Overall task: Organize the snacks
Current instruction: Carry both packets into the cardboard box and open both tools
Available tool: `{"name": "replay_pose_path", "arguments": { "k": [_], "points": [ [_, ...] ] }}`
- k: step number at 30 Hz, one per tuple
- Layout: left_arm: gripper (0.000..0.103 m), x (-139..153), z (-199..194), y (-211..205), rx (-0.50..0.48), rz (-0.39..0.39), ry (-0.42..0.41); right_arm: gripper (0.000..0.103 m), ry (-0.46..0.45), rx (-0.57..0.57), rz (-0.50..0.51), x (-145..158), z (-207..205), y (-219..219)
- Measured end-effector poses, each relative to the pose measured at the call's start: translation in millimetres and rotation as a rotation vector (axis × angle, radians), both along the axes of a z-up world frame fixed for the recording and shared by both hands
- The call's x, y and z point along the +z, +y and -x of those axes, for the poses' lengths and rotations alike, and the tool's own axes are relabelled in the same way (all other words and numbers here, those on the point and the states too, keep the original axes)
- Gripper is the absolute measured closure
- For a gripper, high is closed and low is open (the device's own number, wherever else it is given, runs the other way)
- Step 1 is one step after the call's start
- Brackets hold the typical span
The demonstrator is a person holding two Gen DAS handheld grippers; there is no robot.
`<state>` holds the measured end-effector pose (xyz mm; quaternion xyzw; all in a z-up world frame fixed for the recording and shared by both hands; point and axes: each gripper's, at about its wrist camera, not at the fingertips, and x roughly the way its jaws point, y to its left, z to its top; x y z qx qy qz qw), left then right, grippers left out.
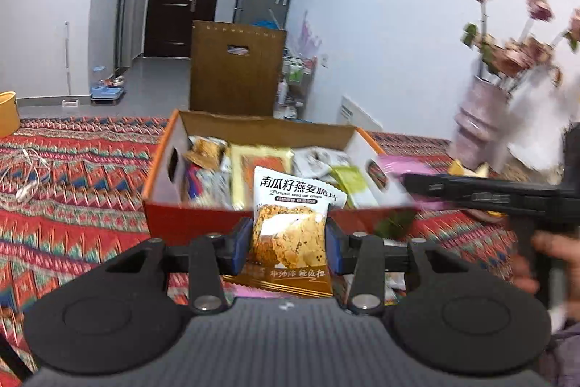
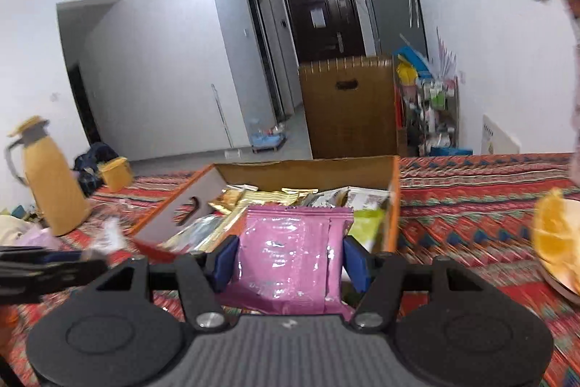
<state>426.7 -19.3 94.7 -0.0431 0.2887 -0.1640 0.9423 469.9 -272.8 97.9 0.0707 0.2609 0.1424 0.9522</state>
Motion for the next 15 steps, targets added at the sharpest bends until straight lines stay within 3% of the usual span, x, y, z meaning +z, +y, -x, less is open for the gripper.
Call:
{"name": "replay_pose_path", "arguments": {
  "k": [5, 11, 13, 14, 15],
  "points": [
    [0.061, 5, -29, 1, 0.005, -0.002, -0.002, 0.042, 0.099, -0.04, 0.026, -32, -77, 28],
    [0.061, 9, -61, -17, -0.027, -0.008, -0.015, 0.041, 0.135, -0.019, 0.062, -60, -94, 39],
    [0.061, 8, -73, -24, -0.033, 0.003, -0.008, 0.032, 0.104, 0.012, 0.078, -56, -88, 38],
    [0.061, 6, -79, -27, -0.033, 0.007, -0.003, 0.021, 0.092, 0.025, 0.074, -52, -87, 37],
    [0.061, 4, -85, -32, -0.031, 0.007, 0.007, 0.018, 0.082, 0.044, 0.06, -48, -86, 34]
  ]
}}
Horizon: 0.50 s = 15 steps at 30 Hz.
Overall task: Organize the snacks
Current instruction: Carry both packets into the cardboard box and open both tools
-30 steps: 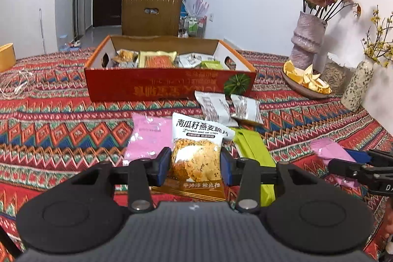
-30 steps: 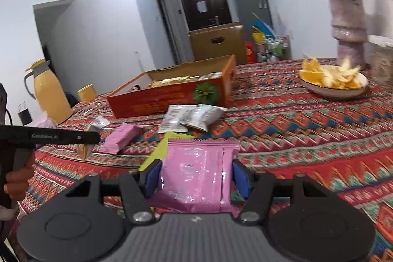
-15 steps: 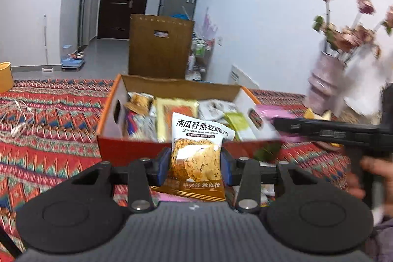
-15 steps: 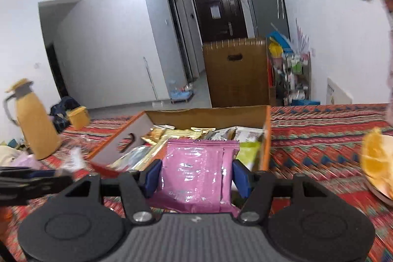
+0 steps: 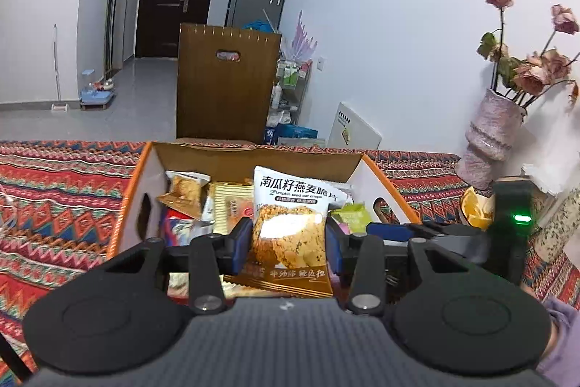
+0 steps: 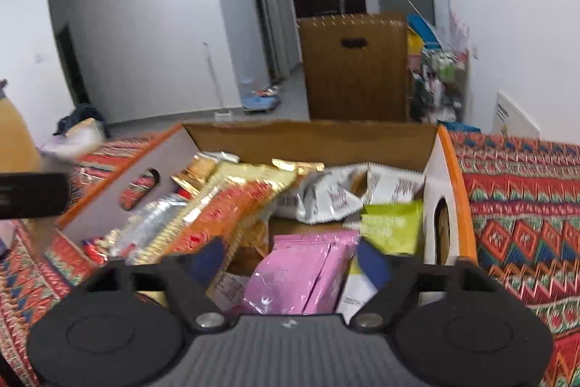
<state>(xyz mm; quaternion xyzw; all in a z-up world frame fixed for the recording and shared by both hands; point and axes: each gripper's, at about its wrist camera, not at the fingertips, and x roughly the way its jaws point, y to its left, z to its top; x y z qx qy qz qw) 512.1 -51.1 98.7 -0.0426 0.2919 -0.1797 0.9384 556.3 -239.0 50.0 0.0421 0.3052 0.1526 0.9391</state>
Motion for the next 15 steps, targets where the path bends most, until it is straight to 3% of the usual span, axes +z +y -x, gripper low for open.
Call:
{"name": "replay_pose_path", "arguments": {
  "k": [11, 12, 13, 15],
  "points": [
    [0.06, -16, -94, -72, -0.015, 0.015, 0.105, 0.017, -0.138, -0.24, -0.021, 51, 12, -79],
    [0.055, -21, -102, -79, -0.01, 0.01, 0.117, 0.017, -0.141, -0.253, -0.01, 50, 11, -81],
    [0.042, -27, -110, -86, 0.01, 0.009, 0.126, 0.017, -0.137, -0.262, 0.001, 49, 10, -82],
    [0.025, -36, -118, -94, 0.063, -0.012, 0.145, 0.017, -0.121, -0.264, 0.005, 44, 7, -84]
  ]
}}
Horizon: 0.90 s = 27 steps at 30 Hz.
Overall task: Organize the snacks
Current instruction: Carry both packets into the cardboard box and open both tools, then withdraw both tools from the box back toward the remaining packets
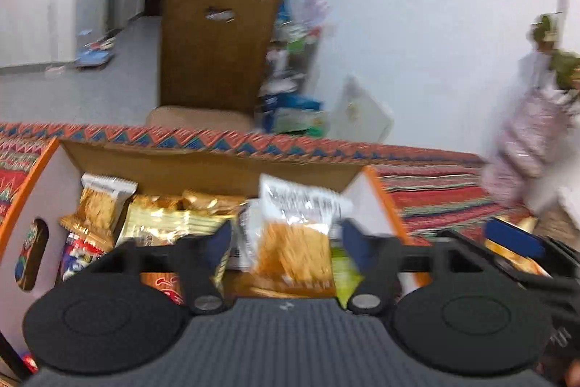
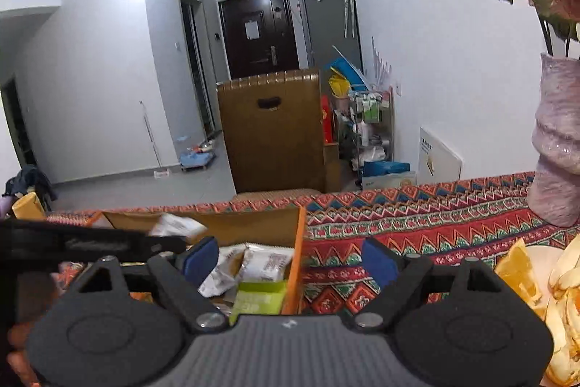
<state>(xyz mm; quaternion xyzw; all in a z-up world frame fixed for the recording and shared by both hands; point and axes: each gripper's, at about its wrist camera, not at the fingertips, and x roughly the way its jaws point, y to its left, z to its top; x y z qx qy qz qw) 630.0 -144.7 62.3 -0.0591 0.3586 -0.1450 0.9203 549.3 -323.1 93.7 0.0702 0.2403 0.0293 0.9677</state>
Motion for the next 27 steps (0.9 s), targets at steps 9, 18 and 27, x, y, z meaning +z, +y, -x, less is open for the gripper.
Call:
{"name": "replay_pose_path", "arguments": {
  "k": [9, 18, 27],
  "points": [
    [0.021, 12, 32, 32, 0.021, -0.008, -0.023, 0.017, 0.011, 0.066, -0.002, -4, -9, 15],
    [0.01, 69, 164, 101, 0.011, -0.083, -0.213, 0.017, -0.101, 0.175, 0.026, 30, 19, 48],
    [0.0, 95, 307, 147, 0.03, -0.149, -0.444, 0.014, -0.224, 0.204, 0.062, 91, 111, 55]
  ]
}}
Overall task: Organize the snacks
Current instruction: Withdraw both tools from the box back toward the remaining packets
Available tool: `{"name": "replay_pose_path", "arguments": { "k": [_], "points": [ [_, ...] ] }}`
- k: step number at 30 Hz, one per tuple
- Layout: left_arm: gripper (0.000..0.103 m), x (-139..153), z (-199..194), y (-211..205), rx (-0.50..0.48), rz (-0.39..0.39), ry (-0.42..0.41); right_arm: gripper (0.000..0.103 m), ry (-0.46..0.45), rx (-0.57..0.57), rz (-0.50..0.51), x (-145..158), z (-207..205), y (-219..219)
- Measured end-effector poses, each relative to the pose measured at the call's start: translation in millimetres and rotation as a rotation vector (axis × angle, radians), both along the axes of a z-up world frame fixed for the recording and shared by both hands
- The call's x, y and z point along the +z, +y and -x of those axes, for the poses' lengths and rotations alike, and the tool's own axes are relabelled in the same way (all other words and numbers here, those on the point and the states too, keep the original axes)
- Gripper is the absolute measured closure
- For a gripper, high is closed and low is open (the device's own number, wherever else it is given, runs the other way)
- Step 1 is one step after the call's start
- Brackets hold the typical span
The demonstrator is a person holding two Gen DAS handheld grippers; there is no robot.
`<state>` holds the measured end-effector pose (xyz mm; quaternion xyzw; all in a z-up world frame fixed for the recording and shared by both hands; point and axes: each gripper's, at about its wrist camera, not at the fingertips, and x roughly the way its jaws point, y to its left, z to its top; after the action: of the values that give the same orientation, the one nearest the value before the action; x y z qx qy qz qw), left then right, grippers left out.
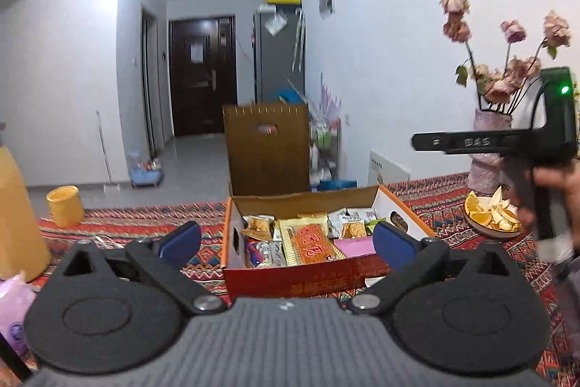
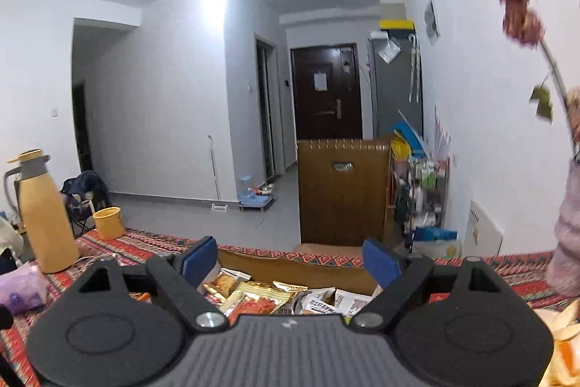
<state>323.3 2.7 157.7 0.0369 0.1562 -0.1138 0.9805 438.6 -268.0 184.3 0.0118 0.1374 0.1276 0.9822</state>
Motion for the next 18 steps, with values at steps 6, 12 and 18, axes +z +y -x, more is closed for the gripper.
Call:
{"name": "replay_pose_path", "arguments": {
  "k": [6, 12, 18],
  "points": [
    [0.0, -17, 56, 5, 0.005, 0.053, -0.02, 0.005, -0.04, -0.014, 0.043, 11, 93, -12],
    [0.0, -53, 111, 13, 0.0, 0.111, 0.044, 0.001, -0.013, -0.021, 0.051, -23, 188, -16],
    [0.0, -91, 145, 12, -0.003, 0.074, 0.102, 0.001, 0.087, -0.081, -0.016, -89, 252, 3]
  ]
}}
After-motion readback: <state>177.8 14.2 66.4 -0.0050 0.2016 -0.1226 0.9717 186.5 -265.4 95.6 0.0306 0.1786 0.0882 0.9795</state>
